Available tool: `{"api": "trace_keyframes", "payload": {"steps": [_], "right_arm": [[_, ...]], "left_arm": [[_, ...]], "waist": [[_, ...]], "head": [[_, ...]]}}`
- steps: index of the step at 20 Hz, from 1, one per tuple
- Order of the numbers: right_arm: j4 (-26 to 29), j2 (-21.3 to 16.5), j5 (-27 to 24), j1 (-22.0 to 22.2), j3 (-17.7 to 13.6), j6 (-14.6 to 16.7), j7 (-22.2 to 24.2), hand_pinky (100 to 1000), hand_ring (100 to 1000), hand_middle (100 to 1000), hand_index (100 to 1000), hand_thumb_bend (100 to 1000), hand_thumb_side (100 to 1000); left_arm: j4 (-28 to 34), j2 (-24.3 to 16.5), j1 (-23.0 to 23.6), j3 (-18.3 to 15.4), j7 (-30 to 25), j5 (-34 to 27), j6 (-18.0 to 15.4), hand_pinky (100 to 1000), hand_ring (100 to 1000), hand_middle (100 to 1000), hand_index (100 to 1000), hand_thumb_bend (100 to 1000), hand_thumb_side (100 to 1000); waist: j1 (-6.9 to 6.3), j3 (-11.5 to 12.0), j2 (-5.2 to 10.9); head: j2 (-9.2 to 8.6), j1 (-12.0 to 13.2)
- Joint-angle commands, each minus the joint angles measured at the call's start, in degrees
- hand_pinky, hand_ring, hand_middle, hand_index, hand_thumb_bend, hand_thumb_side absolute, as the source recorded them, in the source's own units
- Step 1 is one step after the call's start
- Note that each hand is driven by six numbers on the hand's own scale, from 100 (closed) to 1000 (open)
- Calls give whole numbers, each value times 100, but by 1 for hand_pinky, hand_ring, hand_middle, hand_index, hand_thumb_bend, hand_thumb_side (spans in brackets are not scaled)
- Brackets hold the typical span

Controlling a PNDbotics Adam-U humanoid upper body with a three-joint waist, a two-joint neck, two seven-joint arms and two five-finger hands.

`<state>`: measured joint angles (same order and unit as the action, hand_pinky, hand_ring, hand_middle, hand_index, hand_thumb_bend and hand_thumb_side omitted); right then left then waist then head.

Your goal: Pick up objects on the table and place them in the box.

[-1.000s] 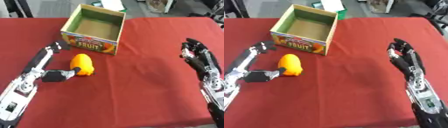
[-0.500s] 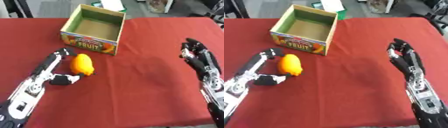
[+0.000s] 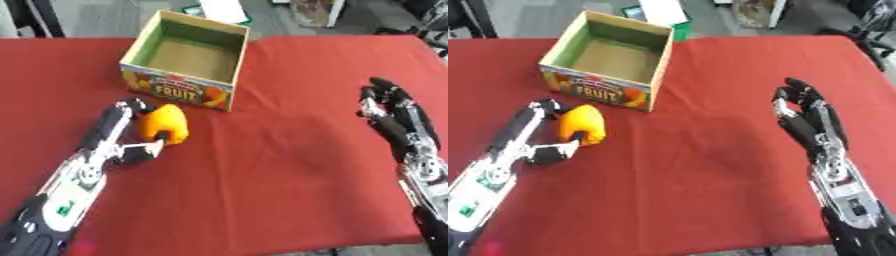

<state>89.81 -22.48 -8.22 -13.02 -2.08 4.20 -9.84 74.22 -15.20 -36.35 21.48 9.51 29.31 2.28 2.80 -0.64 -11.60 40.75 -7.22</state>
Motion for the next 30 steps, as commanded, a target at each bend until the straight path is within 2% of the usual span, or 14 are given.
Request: {"api": "trace_keyframes", "payload": {"steps": [1,6,10,15,20,23,24,26,27,28,29,30], "right_arm": [[103,-110,-66,-35,-27,0,10,621,824,733,860,100,356],[102,-130,-57,-20,0,-4,31,621,824,733,859,100,356],[116,-133,-53,-76,82,-11,108,622,825,733,859,100,356],[154,-82,-55,-229,220,-22,249,622,825,734,860,100,355],[170,-9,-40,-353,375,-37,409,623,825,734,860,100,357],[157,36,-23,-383,442,-45,482,623,825,734,861,100,361],[150,47,-18,-388,461,-47,502,623,825,734,861,100,362],[135,60,-8,-384,481,-49,530,623,825,733,860,100,363],[127,64,-5,-376,483,-49,535,623,825,732,861,100,363],[121,65,-2,-369,481,-48,536,623,824,732,861,100,363],[117,64,-1,-365,479,-47,536,623,824,732,860,100,363],[113,64,-2,-363,479,-47,538,623,824,732,861,100,364]], "left_arm": [[352,-180,-157,-138,316,-371,94,716,679,531,459,170,100],[895,-607,-587,-352,302,-740,297,706,661,525,462,194,100],[585,-664,-1080,-484,272,-590,314,701,655,523,463,202,100],[-598,-481,-1657,-774,376,-367,226,712,674,530,464,193,100],[-2257,-187,-2150,-1244,796,108,112,727,705,550,479,200,100],[-2895,-124,-2356,-1449,1066,310,-2,734,729,578,504,220,100],[-3020,-124,-2405,-1489,1139,371,-35,740,752,615,539,255,100],[-3145,-131,-2462,-1512,1195,501,-98,766,834,747,658,409,100],[-3151,-138,-2474,-1504,1161,583,-124,772,849,766,679,452,100],[-3115,-145,-2481,-1497,1131,672,-152,796,895,825,739,593,169],[-3067,-146,-2478,-1492,1105,748,-175,804,909,841,754,627,211],[-3017,-148,-2476,-1487,1081,814,-195,832,950,889,790,740,328]], "waist": [[-13,-17,103],[-36,-76,121],[-45,-261,102],[-32,-566,31],[-33,-909,-66],[-56,-1098,-102],[-64,-1150,-110],[-70,-1211,-119],[-69,-1219,-120],[-68,-1213,-117],[-67,-1201,-113],[-68,-1187,-109]], "head": [[-29,-2],[-12,38],[-49,117],[-140,330],[-287,606],[-368,764],[-391,803],[-414,847],[-415,856],[-412,869],[-408,878],[-403,882]]}}
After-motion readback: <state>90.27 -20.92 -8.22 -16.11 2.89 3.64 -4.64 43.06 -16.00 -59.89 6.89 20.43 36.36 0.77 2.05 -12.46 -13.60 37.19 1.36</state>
